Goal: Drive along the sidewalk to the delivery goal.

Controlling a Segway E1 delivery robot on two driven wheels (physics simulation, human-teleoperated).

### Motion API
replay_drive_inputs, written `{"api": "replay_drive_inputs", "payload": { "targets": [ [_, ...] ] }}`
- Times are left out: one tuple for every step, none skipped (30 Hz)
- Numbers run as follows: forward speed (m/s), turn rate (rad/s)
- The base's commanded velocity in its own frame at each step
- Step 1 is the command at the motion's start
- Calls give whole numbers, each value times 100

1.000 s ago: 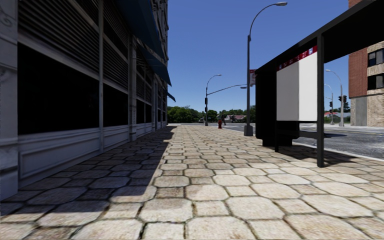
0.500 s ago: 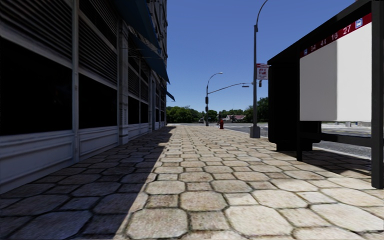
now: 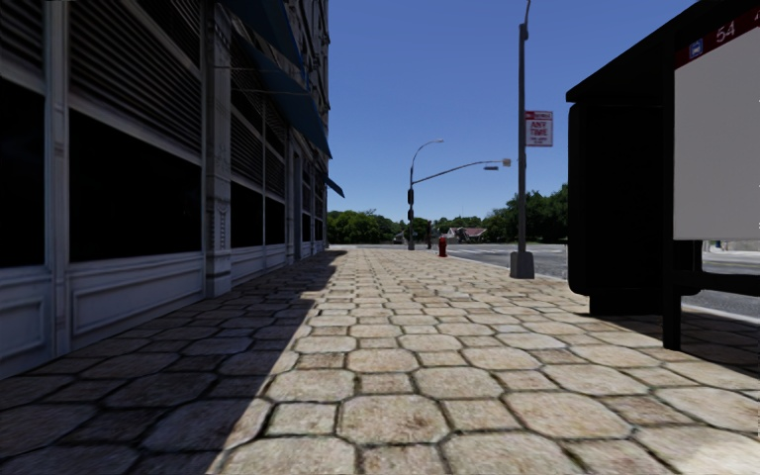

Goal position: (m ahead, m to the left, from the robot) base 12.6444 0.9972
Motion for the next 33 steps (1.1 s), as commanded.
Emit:
{"api": "replay_drive_inputs", "payload": {
  "targets": [
    [199, 0],
    [199, 0],
    [199, 0],
    [199, 0],
    [199, 0],
    [199, 0],
    [199, 0],
    [198, 0],
    [198, 0],
    [198, 0],
    [198, 0],
    [198, 0],
    [198, 0],
    [198, 0],
    [198, 4],
    [198, 8],
    [198, 13],
    [198, 13],
    [198, 25],
    [198, 35],
    [198, 41],
    [198, 42],
    [198, 42],
    [198, 43],
    [198, 43],
    [198, 43],
    [198, 43],
    [198, 43],
    [198, 43],
    [198, 43],
    [198, 43],
    [198, 43],
    [198, 43]
  ]
}}
